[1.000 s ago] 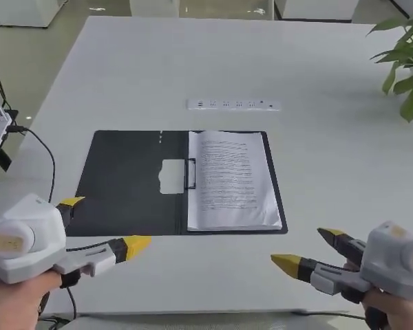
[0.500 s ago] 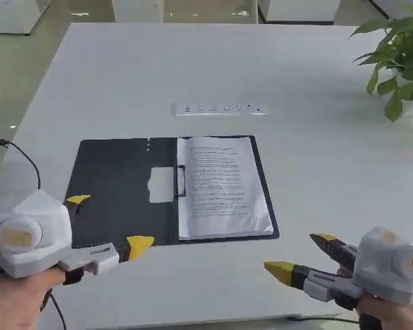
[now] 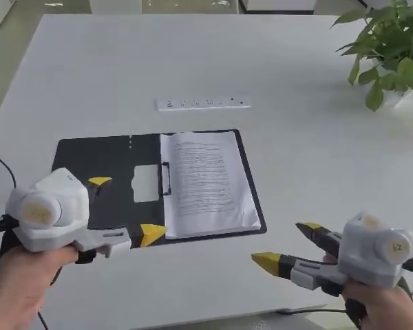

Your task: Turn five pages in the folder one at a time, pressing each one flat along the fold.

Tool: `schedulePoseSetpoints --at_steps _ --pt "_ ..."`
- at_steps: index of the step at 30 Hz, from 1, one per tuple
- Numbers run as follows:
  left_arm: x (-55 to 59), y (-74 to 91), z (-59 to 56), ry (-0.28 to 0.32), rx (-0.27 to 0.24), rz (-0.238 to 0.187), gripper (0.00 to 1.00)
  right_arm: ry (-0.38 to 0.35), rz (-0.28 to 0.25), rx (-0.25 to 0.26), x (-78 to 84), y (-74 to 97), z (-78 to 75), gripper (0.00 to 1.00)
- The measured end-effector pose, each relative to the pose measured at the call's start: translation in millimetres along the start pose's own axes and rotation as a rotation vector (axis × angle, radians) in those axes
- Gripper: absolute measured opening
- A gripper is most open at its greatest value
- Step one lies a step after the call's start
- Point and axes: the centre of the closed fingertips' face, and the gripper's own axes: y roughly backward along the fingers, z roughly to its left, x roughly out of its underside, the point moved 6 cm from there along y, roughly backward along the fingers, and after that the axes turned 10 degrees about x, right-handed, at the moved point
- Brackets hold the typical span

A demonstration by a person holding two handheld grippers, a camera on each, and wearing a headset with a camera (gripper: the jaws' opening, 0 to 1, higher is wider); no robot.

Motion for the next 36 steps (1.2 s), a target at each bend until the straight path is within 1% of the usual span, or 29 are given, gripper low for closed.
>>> schedulePoseSetpoints --at_steps 2,8,11,16,19,20,21,23,26,30,36 --pt "-5.6 -10.6 0.2 -0.036 0.027 0.018 0.85 -0.005 -0.004 0.004 -1.6 -0.7 -1.2 0.81" --pt "-20.8 -39.3 -1.9 -0.073 0.091 0.025 0.85 -0.005 0.002 0.004 -1.2 -3.0 -0.5 0.81" --pt "-26.2 -59.7 -3.3 -0.08 0.127 0.033 0.85 -0.014 0.003 0.004 1.9 -4.8 -1.2 0.81" --pt "-29.3 -86.3 -7.9 -0.086 0.173 0.055 0.84 -0.017 0.007 -0.002 4.4 -4.9 1.2 0.81" --pt "-30.6 -102.3 -11.2 -0.078 0.203 0.065 0.82 -0.019 0.011 0.0 6.5 -5.3 -1.3 0.8" --pt "-30.9 -104.1 -11.6 -0.077 0.206 0.064 0.82 -0.021 0.01 0.001 6.5 -5.3 -2.2 0.81" --pt "-31.7 -111.8 -13.0 -0.071 0.218 0.063 0.82 -0.025 0.009 0.003 6.9 -5.2 -3.6 0.81" --pt "-31.7 -118.9 -14.8 -0.069 0.229 0.068 0.81 -0.033 0.004 0.006 7.0 -4.9 -5.6 0.8" --pt "-30.5 -133.2 -17.7 -0.077 0.244 0.085 0.81 -0.038 0.004 0.008 7.2 -4.2 -6.5 0.8" --pt "-30.4 -149.9 -19.7 -0.067 0.262 0.084 0.8 -0.046 0.007 0.009 10.3 -3.7 -8.7 0.8" --pt "-27.7 -171.2 -22.7 -0.074 0.272 0.105 0.8 -0.057 0.019 0.005 14.4 -3.1 -9.0 0.81"
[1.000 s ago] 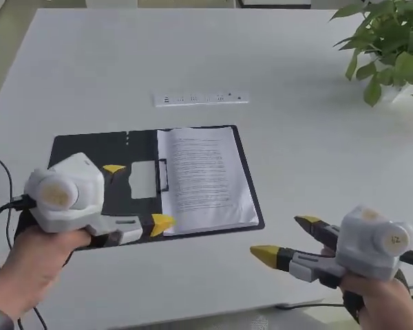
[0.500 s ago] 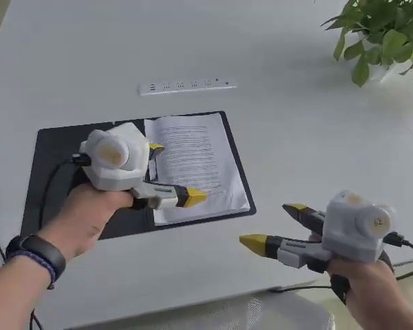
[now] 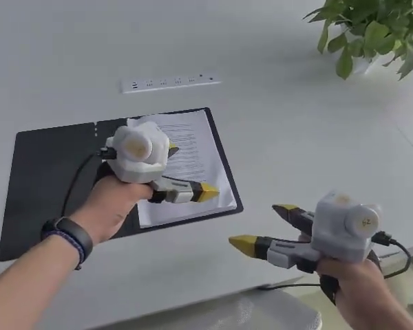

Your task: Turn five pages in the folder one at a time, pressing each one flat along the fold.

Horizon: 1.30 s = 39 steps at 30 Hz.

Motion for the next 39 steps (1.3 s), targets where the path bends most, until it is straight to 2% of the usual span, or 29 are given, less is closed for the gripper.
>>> schedulePoseSetpoints --at_steps 6,10,13,19,23,27,29,34,39 --pt "8.7 -25.3 3.8 -0.003 0.007 0.043 0.79 -0.01 0.01 0.0 0.1 1.6 -4.9 0.81" --pt "19.9 -41.4 13.3 0.009 -0.006 0.072 0.8 -0.014 0.013 0.007 1.5 1.8 -11.8 0.81" --pt "23.8 -48.8 13.3 0.021 -0.017 0.084 0.79 -0.018 0.014 0.01 2.4 2.1 -14.6 0.8" --pt "38.7 -70.5 15.9 0.044 -0.032 0.127 0.79 -0.038 0.013 0.007 4.1 0.9 -15.0 0.8" --pt "41.4 -80.5 19.8 0.066 -0.059 0.122 0.78 -0.033 0.023 -0.004 6.4 -0.1 -13.0 0.8" --pt "54.1 -87.5 26.5 0.09 -0.101 0.163 0.77 -0.042 0.02 -0.005 6.3 0.2 -15.5 0.8" --pt "58.6 -89.0 28.7 0.073 -0.119 0.186 0.76 -0.044 0.018 -0.004 5.3 1.1 -17.1 0.8" --pt "58.8 -89.3 28.7 0.068 -0.132 0.186 0.75 -0.051 0.017 -0.001 5.9 1.3 -23.0 0.79" --pt "61.2 -89.8 28.7 0.037 -0.139 0.203 0.74 -0.057 0.021 -0.005 7.0 -1.0 -24.6 0.79"
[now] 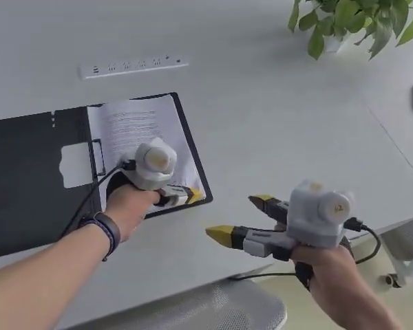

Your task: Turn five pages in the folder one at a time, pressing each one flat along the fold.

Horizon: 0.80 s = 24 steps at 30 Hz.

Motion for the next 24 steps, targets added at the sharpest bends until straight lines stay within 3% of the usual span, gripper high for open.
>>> schedulePoseSetpoints --at_steps 17,20,22,24 --pt "-1.8 3.9 2.9 0.056 0.029 -0.04 0.73 -0.003 0.005 -0.024 -6.3 -12.2 -1.0 0.77" --pt "-0.7 3.2 4.0 0.048 0.01 -0.035 0.69 -0.012 0.001 -0.025 -7.3 -13.4 -2.9 0.76" --pt "0.9 3.0 7.6 0.007 -0.036 -0.015 0.64 -0.016 0.001 -0.026 -7.2 -14.0 -3.9 0.76" --pt "0.5 2.0 6.2 0.017 -0.031 -0.02 0.63 -0.019 0.002 -0.027 -7.3 -14.7 -3.4 0.76"
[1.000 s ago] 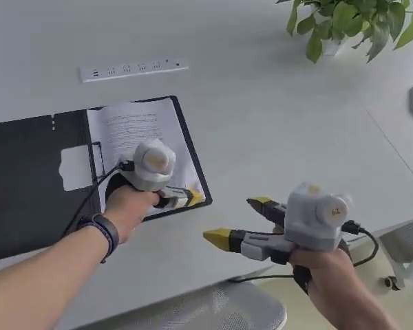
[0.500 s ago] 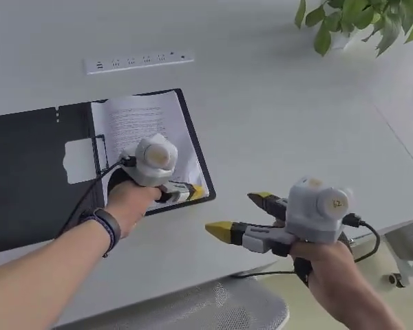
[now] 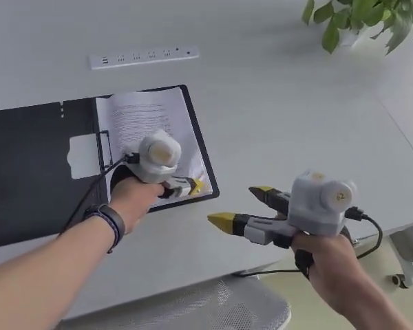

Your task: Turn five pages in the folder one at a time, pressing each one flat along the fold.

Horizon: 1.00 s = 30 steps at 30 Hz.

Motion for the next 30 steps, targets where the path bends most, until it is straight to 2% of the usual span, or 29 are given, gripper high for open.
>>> schedulePoseSetpoints --at_steps 6,16,20,23,30 --pt "0.3 1.8 0.0 -0.025 -0.023 0.005 0.59 -0.007 0.001 -0.004 -0.2 -1.7 -0.7 0.75" --pt "1.5 5.2 1.7 -0.004 -0.043 -0.016 0.52 -0.034 -0.021 -0.017 -11.0 -13.3 -6.1 0.72" --pt "1.7 5.4 2.3 -0.001 -0.041 -0.017 0.52 -0.042 -0.031 -0.026 -19.9 -25.3 -9.8 0.7" --pt "1.8 5.3 2.6 0.0 -0.04 -0.019 0.52 -0.107 -0.07 -0.054 -31.1 -38.0 -12.5 0.67" --pt "2.1 4.9 2.5 0.003 -0.037 -0.021 0.52 -0.141 -0.07 -0.081 -46.0 -67.7 -16.2 0.59"
